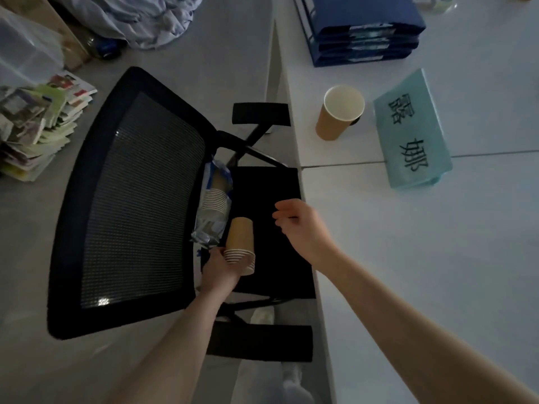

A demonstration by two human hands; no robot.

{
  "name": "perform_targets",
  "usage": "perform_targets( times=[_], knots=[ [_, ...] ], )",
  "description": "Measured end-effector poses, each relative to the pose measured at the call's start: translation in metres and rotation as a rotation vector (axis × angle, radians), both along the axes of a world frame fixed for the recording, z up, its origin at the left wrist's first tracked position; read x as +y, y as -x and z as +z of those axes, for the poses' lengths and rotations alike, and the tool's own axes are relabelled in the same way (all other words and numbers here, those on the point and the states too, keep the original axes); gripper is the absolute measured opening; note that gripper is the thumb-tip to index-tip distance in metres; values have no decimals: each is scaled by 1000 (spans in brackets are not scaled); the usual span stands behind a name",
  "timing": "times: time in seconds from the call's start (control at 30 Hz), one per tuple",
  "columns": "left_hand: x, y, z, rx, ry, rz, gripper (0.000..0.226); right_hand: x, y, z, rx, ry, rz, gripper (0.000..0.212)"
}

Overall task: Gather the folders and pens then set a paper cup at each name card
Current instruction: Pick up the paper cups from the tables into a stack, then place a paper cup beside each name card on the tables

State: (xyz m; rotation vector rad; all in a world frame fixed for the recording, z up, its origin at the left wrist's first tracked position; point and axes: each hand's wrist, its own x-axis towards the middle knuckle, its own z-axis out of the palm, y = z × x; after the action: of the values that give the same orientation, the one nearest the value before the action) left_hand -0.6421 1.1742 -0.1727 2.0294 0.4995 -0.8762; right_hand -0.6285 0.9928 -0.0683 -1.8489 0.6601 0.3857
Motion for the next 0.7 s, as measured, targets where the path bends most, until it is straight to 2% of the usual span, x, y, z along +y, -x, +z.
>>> perform_targets(
  times=[0.17, 0.23, 0.33, 0.43, 0.53, 0.7],
  knots=[
    [-18, -28, -64, 60, 66, 30, 77, -28, -24, -3, -120, 80, -53, 32],
    [-21, -36, -81, 70, 33, 50, 83, -32, -29, -1, -153, 30, -110, 32],
    [-23, -43, -109, 101, 21, 48, 92, -38, -30, -5, -212, 74, -99, 28],
    [-21, -43, -133, 82, -104, -72, 84, -45, -28, -5, -288, 160, -49, 25],
    [-23, -40, -139, 110, -213, -194, 83, -57, -25, -5, -302, 239, -21, 24],
    [-21, -34, -112, 103, -263, -242, 82, -82, -26, 4, -278, 225, -84, 23]
  ],
)
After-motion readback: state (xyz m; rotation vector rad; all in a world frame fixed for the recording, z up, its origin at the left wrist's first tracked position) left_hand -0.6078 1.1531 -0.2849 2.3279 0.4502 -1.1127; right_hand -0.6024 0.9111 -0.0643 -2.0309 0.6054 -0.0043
